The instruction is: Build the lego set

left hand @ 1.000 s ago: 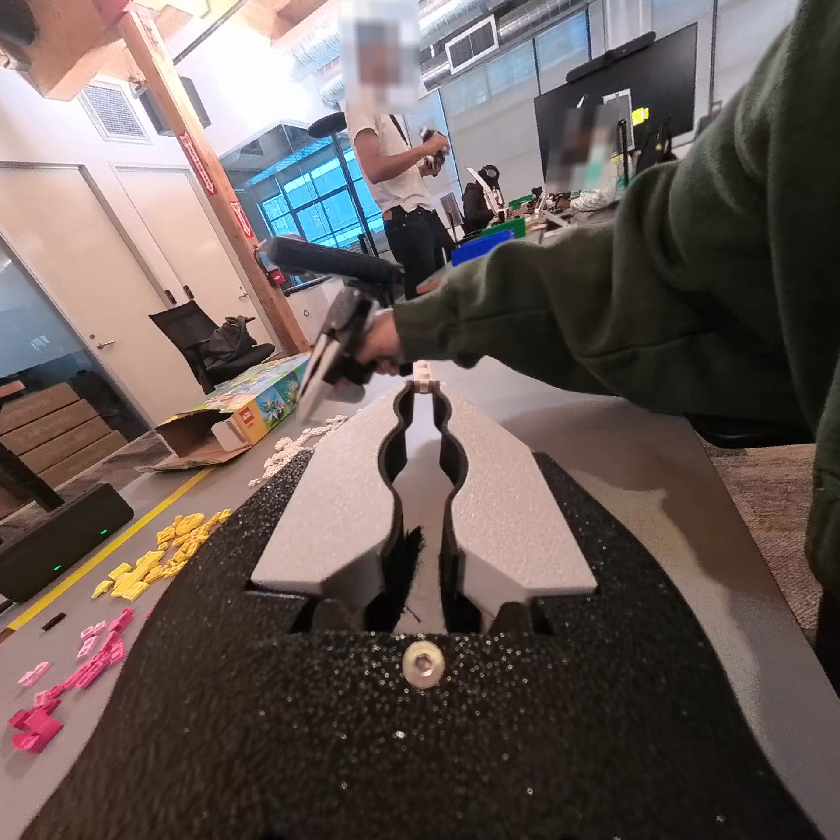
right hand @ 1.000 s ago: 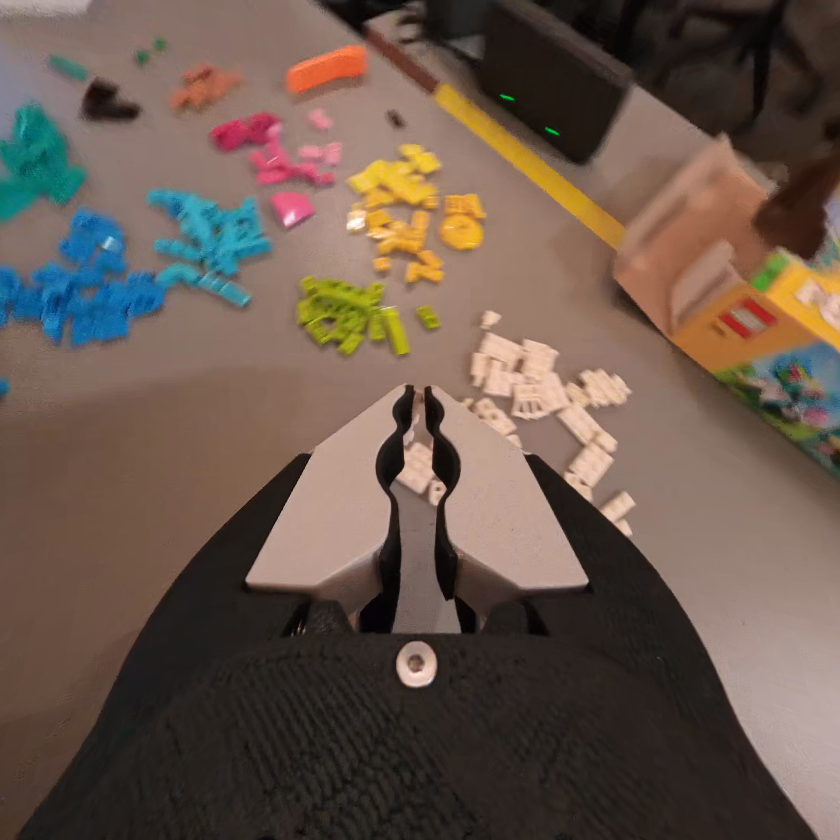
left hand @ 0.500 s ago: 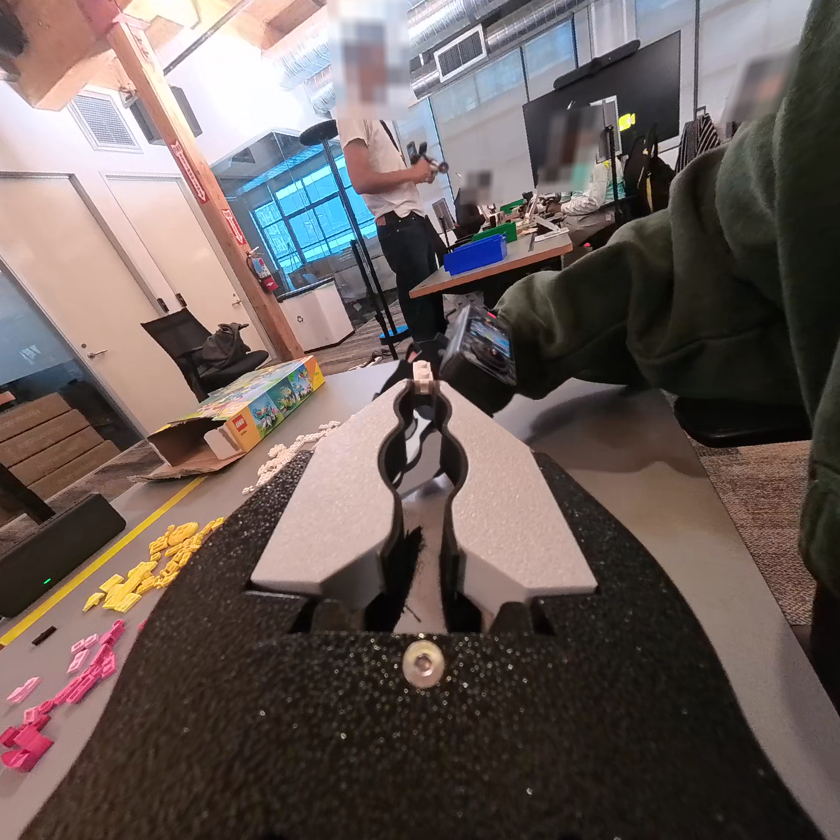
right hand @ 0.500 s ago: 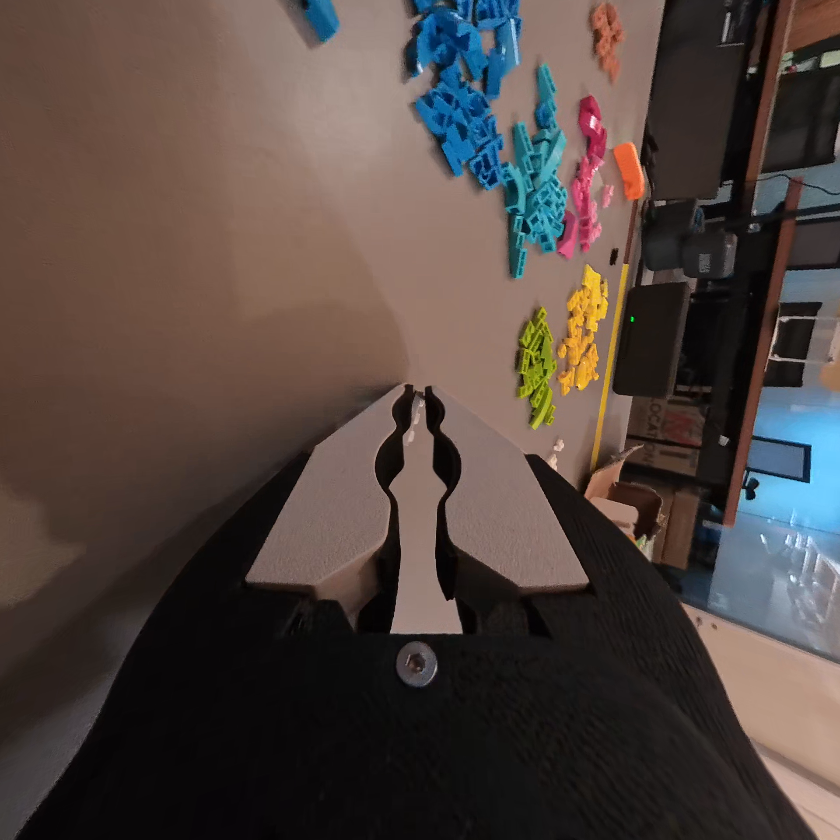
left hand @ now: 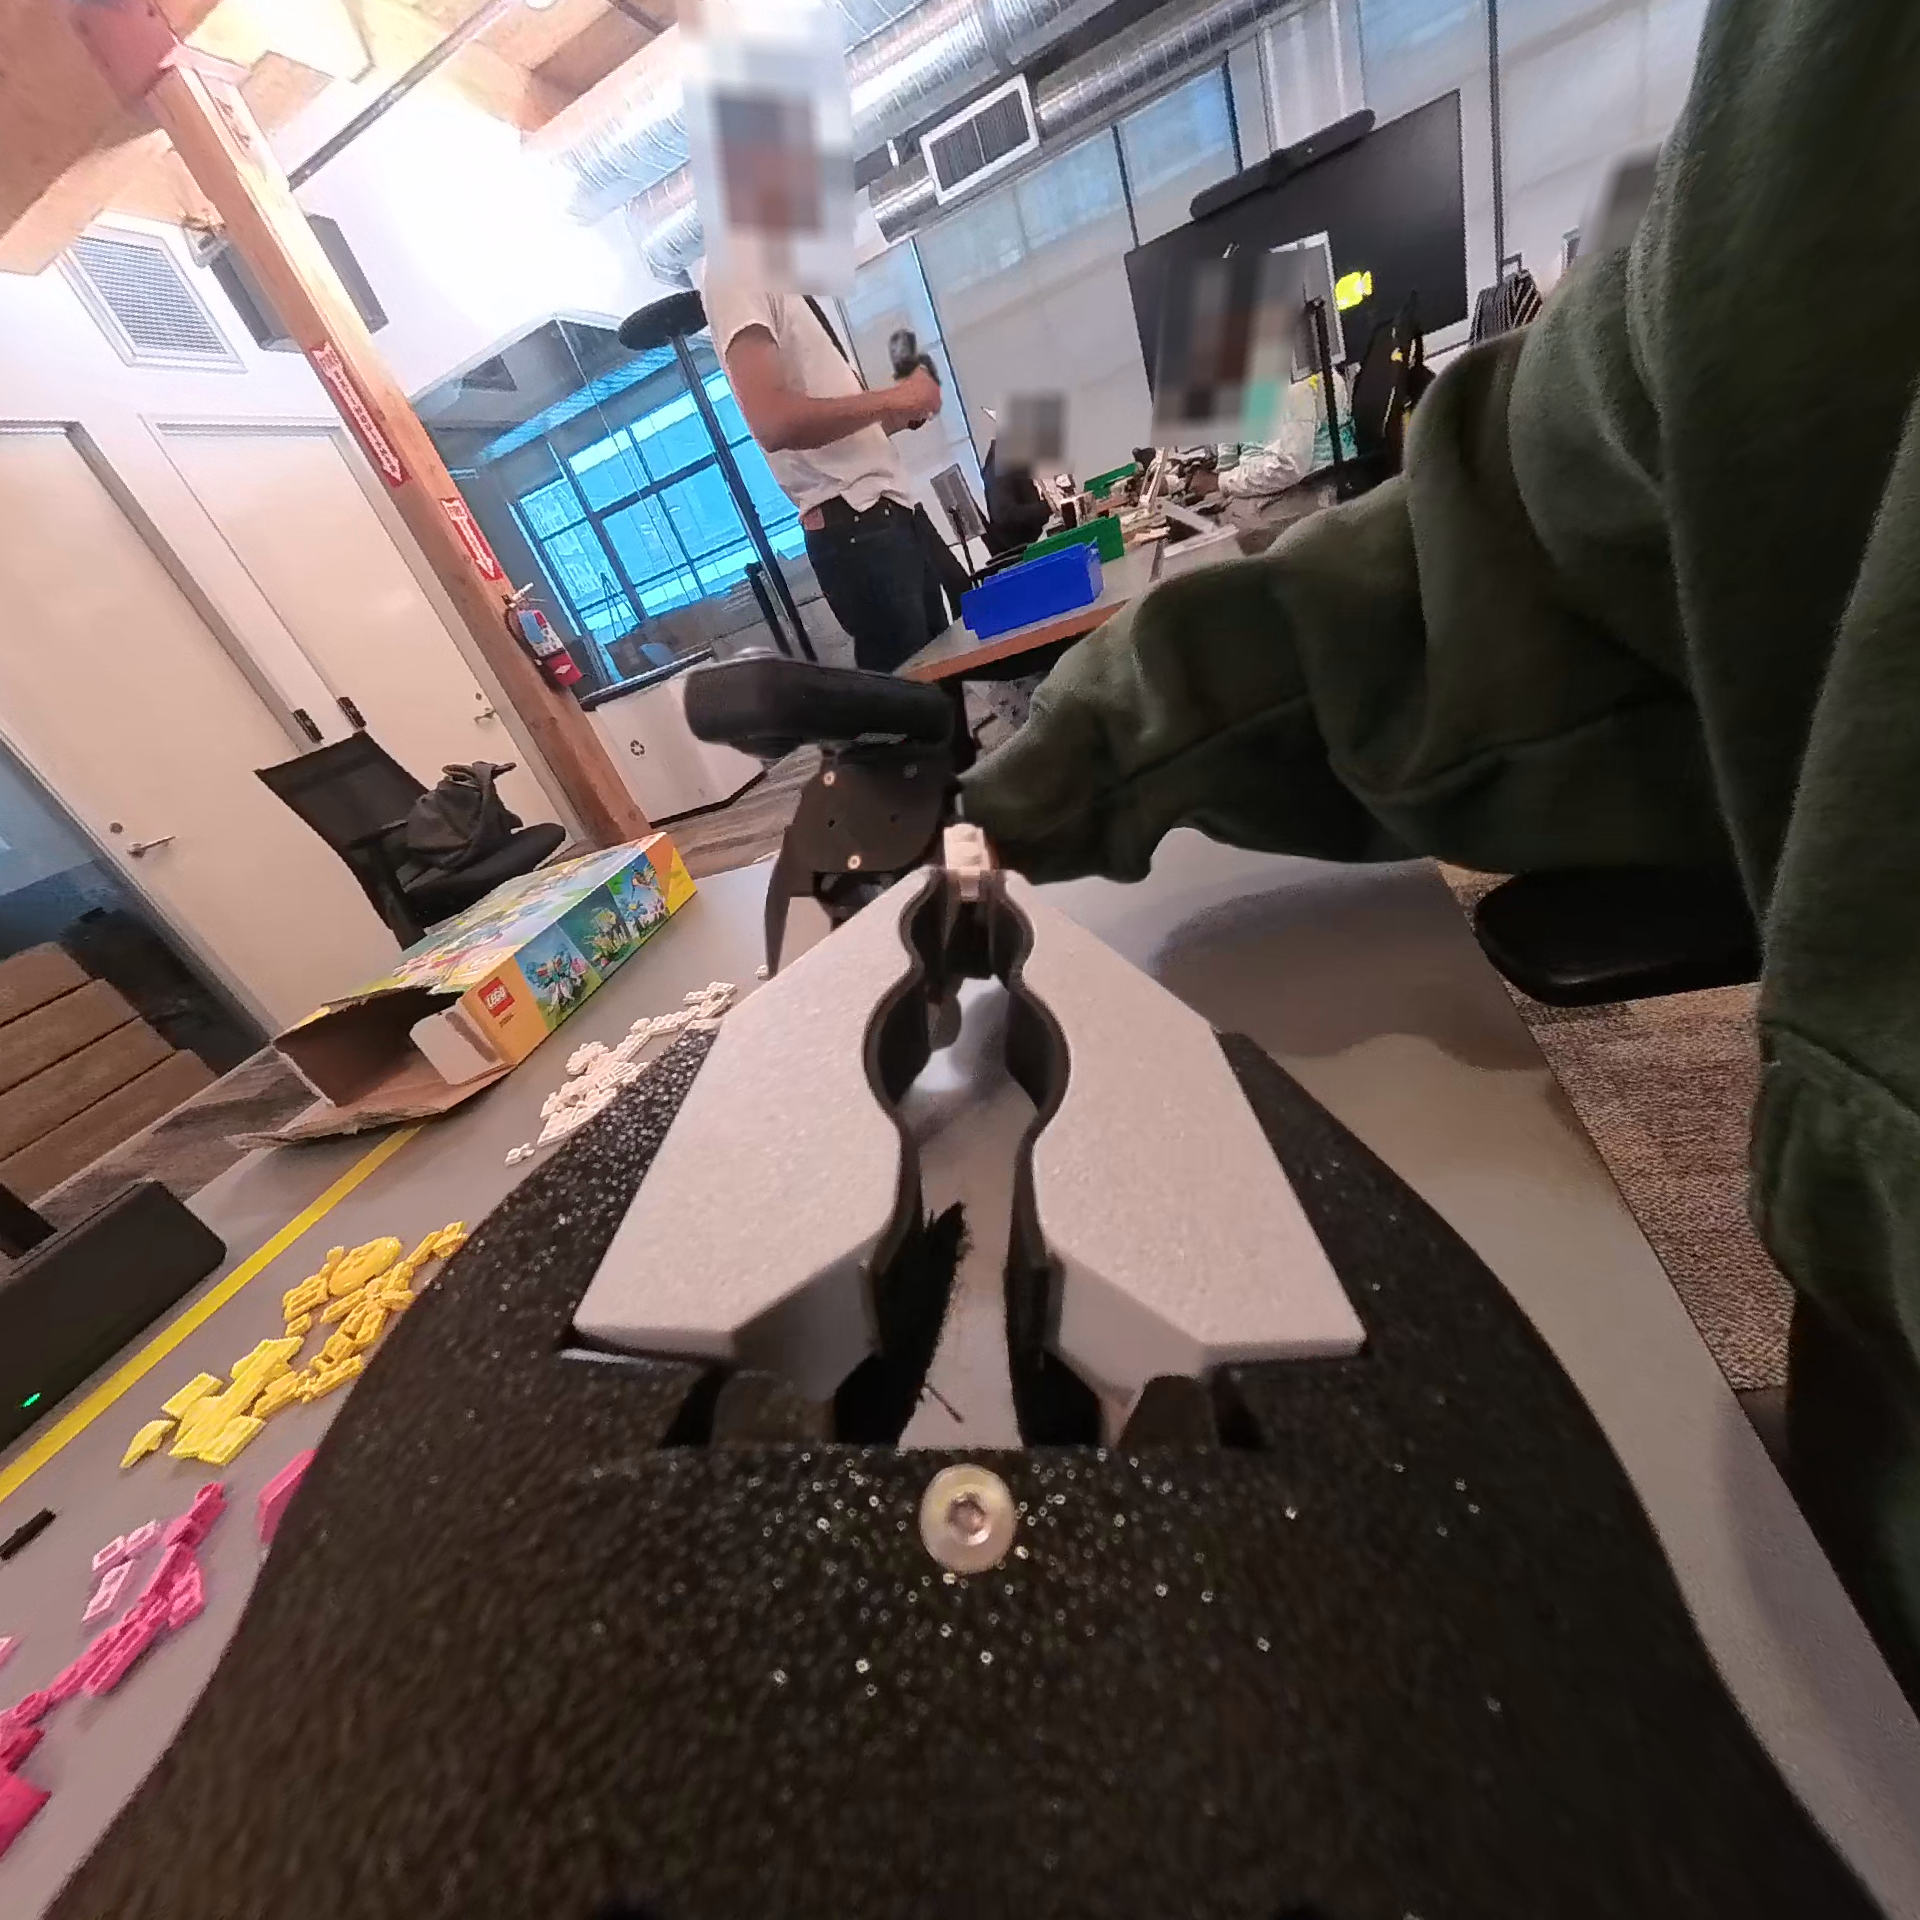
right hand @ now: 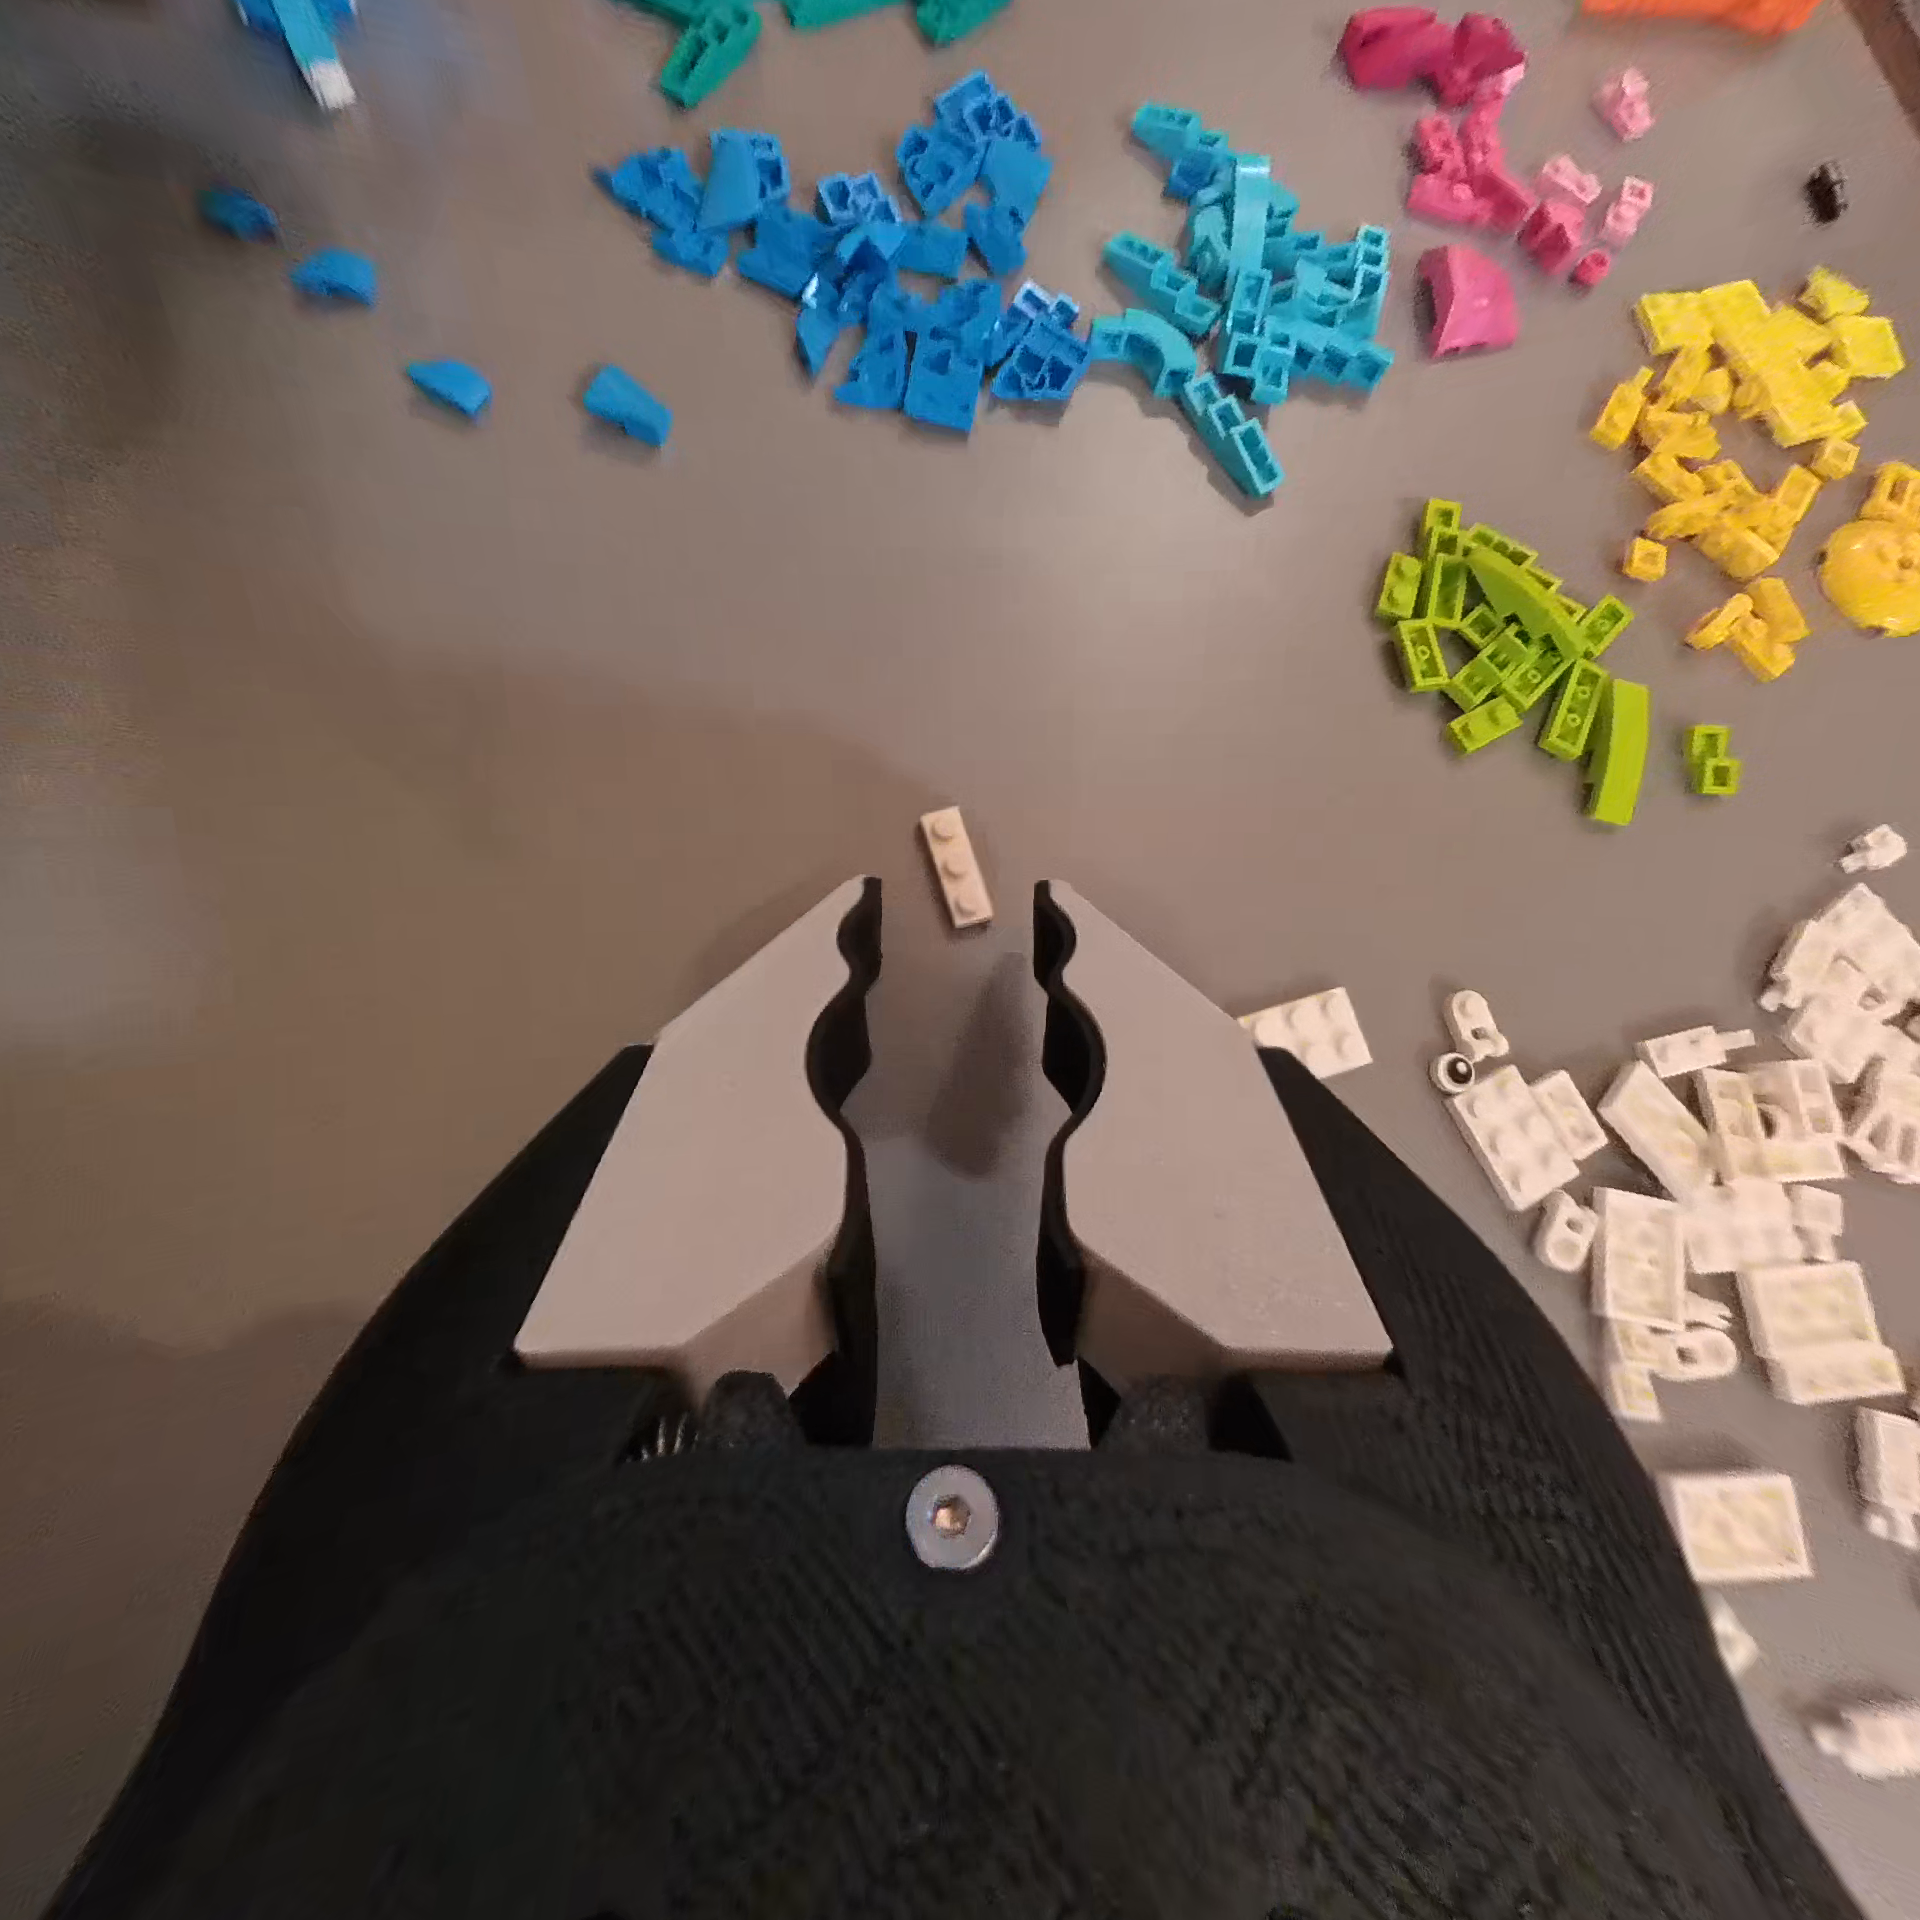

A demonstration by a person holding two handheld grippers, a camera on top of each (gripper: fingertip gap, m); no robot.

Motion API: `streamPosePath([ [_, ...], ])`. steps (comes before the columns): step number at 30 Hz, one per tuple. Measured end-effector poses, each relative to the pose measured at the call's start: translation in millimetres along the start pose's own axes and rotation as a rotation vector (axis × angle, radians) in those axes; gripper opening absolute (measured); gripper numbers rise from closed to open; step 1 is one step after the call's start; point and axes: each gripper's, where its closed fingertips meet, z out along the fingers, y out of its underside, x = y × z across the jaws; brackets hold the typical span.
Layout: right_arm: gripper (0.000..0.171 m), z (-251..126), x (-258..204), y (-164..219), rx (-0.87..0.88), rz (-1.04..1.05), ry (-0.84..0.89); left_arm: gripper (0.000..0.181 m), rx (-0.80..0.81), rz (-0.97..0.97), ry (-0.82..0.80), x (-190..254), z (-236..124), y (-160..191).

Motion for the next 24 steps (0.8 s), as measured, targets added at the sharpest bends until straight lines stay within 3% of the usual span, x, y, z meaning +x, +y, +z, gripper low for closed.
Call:
streamPosePath([
  [1,0.026,1.2,1.0,-1.2,0.011,0.009,-0.01,0.004,-0.001,-0.002,0.0,-0.2,0.0,0.4],
  [11,0.007,7.4,-2.7,-1.3,-0.063,-0.04,-0.054,0.004,-0.037,-0.022,-0.019,-5.4,1.1,7.3],
  [24,0.006,-54.4,-20.3,-103.8,0.096,-0.188,-0.001,0.005,-0.073,-0.087,-0.102,-24.5,-1.7,15.6],
])
